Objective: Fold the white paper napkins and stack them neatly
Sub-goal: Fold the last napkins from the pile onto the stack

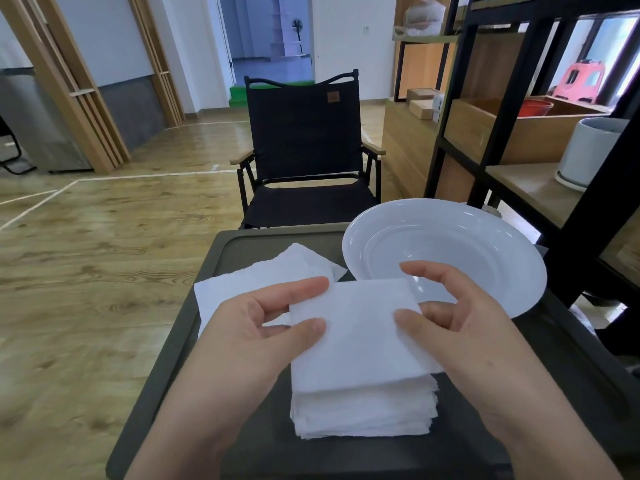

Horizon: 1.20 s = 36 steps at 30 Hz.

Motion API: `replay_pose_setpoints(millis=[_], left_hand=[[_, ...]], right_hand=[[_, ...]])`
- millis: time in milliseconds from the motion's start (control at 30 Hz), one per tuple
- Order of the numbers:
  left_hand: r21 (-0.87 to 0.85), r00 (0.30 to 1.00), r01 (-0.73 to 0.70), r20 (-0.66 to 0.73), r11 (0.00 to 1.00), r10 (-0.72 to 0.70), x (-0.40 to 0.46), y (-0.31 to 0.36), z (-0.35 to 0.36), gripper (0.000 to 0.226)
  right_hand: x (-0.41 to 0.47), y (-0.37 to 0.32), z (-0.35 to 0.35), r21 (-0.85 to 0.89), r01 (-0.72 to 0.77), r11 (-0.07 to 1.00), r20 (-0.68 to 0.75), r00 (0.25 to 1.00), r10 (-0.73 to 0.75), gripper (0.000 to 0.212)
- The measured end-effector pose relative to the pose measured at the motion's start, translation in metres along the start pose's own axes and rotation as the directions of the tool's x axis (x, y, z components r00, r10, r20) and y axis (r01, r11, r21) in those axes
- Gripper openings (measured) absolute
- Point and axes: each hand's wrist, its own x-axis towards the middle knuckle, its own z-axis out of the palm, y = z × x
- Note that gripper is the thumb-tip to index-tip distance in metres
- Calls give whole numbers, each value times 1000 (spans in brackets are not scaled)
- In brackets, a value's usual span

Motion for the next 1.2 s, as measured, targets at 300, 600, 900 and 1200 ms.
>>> replay_pose_setpoints(millis=[300,600,900,1200], left_hand=[[437,991,97,-127,894,-45,16,-31,-14,31],[802,900,192,-373,566,224,48,-75,-35,45],[808,866,307,-457,503,205,42,-71,-32,48],[833,899,146,-338,534,280,60,-79,-15,43]], right_hand=[[10,25,7,-410,-93,907,-99,993,57,54],[11,20,4,-400,54,915,-294,938,-184,34],[11,19,4,-294,98,951,-281,942,-184,26],[10,20,6,-241,123,963,-264,946,-187,24]])
